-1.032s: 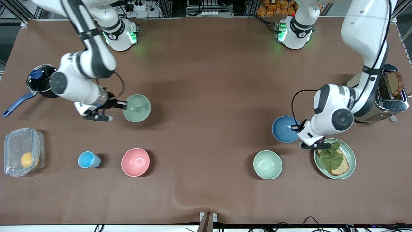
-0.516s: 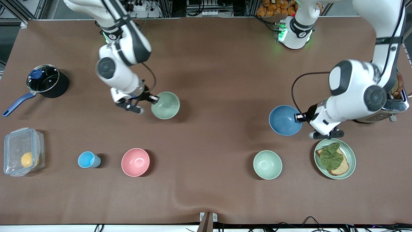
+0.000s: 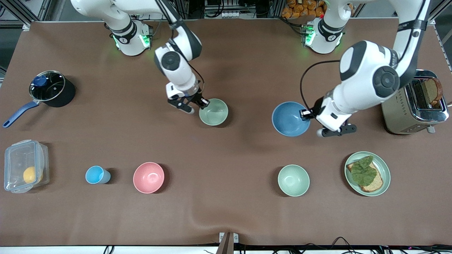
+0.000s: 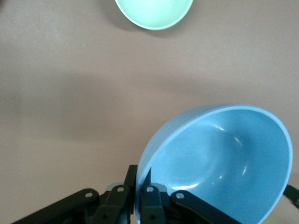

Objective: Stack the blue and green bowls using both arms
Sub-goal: 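Set down the green bowl with the right gripper while the left gripper follows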

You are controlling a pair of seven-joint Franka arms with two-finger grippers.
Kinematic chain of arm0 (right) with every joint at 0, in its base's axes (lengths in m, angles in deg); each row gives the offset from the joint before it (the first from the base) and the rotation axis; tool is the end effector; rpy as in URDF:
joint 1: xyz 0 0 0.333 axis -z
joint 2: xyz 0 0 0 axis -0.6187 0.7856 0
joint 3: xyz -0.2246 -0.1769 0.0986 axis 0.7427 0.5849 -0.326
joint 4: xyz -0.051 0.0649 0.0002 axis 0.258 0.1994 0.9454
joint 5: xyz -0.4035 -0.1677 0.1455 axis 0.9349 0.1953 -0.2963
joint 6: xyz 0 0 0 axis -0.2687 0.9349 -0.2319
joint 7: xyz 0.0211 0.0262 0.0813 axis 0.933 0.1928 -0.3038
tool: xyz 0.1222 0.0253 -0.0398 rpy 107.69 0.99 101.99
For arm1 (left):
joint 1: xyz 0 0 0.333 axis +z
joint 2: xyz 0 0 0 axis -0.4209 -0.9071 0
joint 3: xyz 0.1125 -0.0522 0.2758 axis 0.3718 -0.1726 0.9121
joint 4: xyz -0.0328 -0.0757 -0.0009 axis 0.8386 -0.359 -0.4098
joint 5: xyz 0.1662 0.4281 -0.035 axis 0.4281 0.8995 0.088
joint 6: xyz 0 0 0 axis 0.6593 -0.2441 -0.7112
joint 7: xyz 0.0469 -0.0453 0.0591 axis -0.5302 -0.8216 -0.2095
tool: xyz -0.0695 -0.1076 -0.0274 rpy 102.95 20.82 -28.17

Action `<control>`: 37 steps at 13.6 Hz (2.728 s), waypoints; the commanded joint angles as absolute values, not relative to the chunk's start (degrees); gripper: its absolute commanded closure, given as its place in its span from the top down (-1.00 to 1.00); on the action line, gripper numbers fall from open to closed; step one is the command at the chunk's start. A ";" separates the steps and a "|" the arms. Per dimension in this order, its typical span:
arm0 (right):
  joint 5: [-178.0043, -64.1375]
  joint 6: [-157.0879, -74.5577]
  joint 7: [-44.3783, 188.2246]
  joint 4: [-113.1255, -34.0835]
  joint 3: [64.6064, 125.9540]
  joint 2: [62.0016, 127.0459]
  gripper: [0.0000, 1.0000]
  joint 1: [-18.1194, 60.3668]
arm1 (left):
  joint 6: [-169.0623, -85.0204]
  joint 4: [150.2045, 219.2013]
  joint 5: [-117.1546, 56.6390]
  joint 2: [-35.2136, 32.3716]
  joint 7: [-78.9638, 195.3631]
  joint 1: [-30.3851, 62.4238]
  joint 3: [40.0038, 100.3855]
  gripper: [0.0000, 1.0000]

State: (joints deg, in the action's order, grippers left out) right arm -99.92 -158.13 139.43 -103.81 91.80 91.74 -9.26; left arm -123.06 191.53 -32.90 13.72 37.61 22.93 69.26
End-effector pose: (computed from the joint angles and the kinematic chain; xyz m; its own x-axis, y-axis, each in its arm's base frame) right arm 0.4194 0.4128 0.1188 0.8584 -0.5101 -0.0542 -0.5114 -0.8428 -0.1678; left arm 0.6085 -0.2488 0.3568 0.9701 0.1720 -0.1713 0.2026 -0.9624 0.1810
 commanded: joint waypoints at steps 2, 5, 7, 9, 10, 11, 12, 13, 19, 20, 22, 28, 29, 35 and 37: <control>-100.92 -158.49 143.21 -102.99 92.38 92.24 -1.00 -11.25 | -122.91 193.01 -31.73 16.11 29.43 23.13 64.72 -1.00; -100.84 -158.50 143.58 -102.38 92.47 92.68 -0.90 -11.44 | -122.91 192.48 -31.20 16.20 24.32 23.14 62.33 -1.00; -100.93 -157.62 144.45 -101.59 92.47 92.59 1.00 -10.73 | -122.91 192.39 -31.11 16.11 23.61 22.96 62.15 -1.00; -100.92 -150.98 144.54 -99.14 92.90 91.98 1.00 -10.21 | -122.91 192.39 -29.89 16.20 23.52 23.13 61.80 -1.00; -100.92 -144.67 144.63 -96.25 92.91 91.63 1.00 -8.99 | -122.91 192.48 -28.92 16.20 23.17 23.14 61.80 -1.00; -100.92 -138.26 144.80 -92.92 92.99 91.54 1.00 -8.11 | -122.91 192.48 -28.74 15.85 22.91 22.96 61.63 -1.00; -100.75 -133.41 144.81 -90.19 93.00 91.71 1.00 -6.79 | -123.51 192.65 -28.39 15.15 21.77 22.44 61.45 -1.00; -100.40 -130.22 144.20 -88.24 93.00 91.80 1.00 -5.47 | -124.74 193.27 -27.51 13.93 19.32 20.52 61.45 -1.00; -112.72 -128.52 144.72 -87.87 92.99 92.41 1.00 3.41 | -128.79 195.03 -26.36 10.41 17.10 17.16 60.05 -1.00; -118.44 -128.52 144.72 -88.13 93.00 92.68 1.00 4.55 | -129.32 195.12 -26.97 9.44 16.93 17.07 58.83 -1.00; -126.37 -128.61 144.81 -88.31 93.00 94.17 1.00 5.70 | -131.33 194.68 -30.20 8.30 16.66 17.16 57.58 -1.00; -132.55 -132.30 144.72 -90.33 93.00 98.74 1.00 7.02 | -137.67 194.15 -29.37 4.26 17.54 11.64 57.14 -1.00; -135.00 -132.39 144.63 -90.25 93.00 99.53 1.00 7.72 | -138.28 193.89 -27.79 2.94 17.54 11.45 57.14 -1.00; -143.71 -136.08 143.75 -90.07 92.73 101.38 1.00 6.67 | -139.77 188.89 -24.35 -4.79 17.27 7.93 57.32 -1.00; -144.78 -136.96 143.66 -90.16 92.73 101.56 1.00 5.71 | -139.96 185.99 -22.59 -8.22 16.93 7.58 57.32 -1.00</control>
State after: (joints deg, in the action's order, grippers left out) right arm -142.26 -135.60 144.19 -90.08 93.05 101.29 6.52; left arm -139.98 190.25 -24.90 -4.37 17.59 8.13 57.25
